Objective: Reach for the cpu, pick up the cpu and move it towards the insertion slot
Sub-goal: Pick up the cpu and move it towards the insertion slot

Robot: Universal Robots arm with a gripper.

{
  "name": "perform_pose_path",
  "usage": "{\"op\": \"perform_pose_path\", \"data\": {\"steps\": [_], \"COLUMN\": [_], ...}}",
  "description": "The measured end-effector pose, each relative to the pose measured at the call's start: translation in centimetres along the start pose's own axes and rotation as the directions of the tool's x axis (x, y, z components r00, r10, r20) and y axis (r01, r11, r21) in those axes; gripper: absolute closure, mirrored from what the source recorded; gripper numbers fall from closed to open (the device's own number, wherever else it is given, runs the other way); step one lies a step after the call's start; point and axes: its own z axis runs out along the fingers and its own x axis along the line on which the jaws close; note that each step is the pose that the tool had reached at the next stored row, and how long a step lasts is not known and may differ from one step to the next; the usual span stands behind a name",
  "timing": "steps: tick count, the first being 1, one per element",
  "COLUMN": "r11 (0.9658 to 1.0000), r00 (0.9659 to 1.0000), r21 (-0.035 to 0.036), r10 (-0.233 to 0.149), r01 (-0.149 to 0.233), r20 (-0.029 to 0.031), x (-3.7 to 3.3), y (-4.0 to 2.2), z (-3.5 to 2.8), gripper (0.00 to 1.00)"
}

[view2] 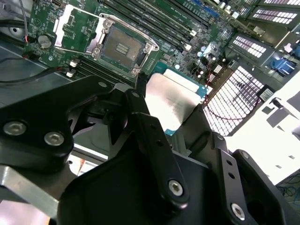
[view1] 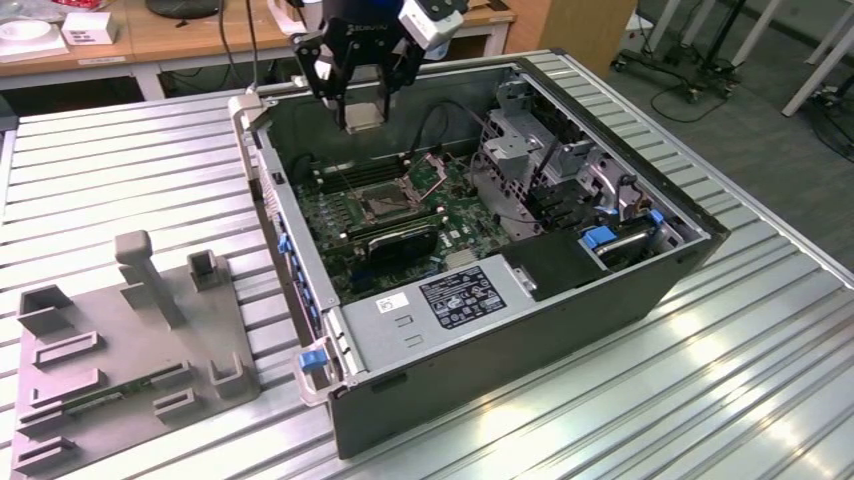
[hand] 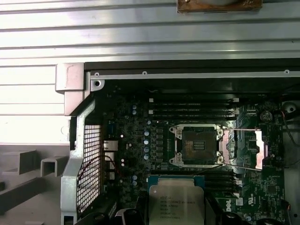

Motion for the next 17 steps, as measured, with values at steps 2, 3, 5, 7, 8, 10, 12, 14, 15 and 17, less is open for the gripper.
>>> {"op": "perform_pose_path", "data": {"steps": [2,3,5,7,8,10,12,14,15,17], "r11": [1.0000,1.0000,1.0000,1.0000,1.0000,1.0000,1.0000,1.0000,1.0000,1.0000], "r00": [1.0000,1.0000,1.0000,1.0000,1.0000,1.0000,1.0000,1.0000,1.0000,1.0000], "r21": [0.0001,0.0000,0.0001,0.0001,0.0001,0.0001,0.0001,0.0002,0.0000,0.0001], "r10": [0.000,0.000,0.000,0.000,0.000,0.000,0.000,0.000,0.000,0.000], "r01": [0.000,0.000,0.000,0.000,0.000,0.000,0.000,0.000,0.000,0.000], "r20": [-0.0001,-0.0001,-0.0001,-0.0001,-0.0001,-0.0001,-0.0001,-0.0001,-0.0001,0.0000], "x": [-0.06,-0.08,-0.15,-0.22,-0.25,-0.32,-0.40,-0.46,-0.49,-0.57], "y": [0.00,0.00,0.01,0.01,0.01,0.02,0.03,0.05,0.06,0.08], "z": [0.01,0.02,0.03,0.05,0.06,0.08,0.10,0.11,0.12,0.14], "gripper": [0.45,0.45,0.45,0.45,0.45,0.45,0.45,0.45,0.45,0.45]}}
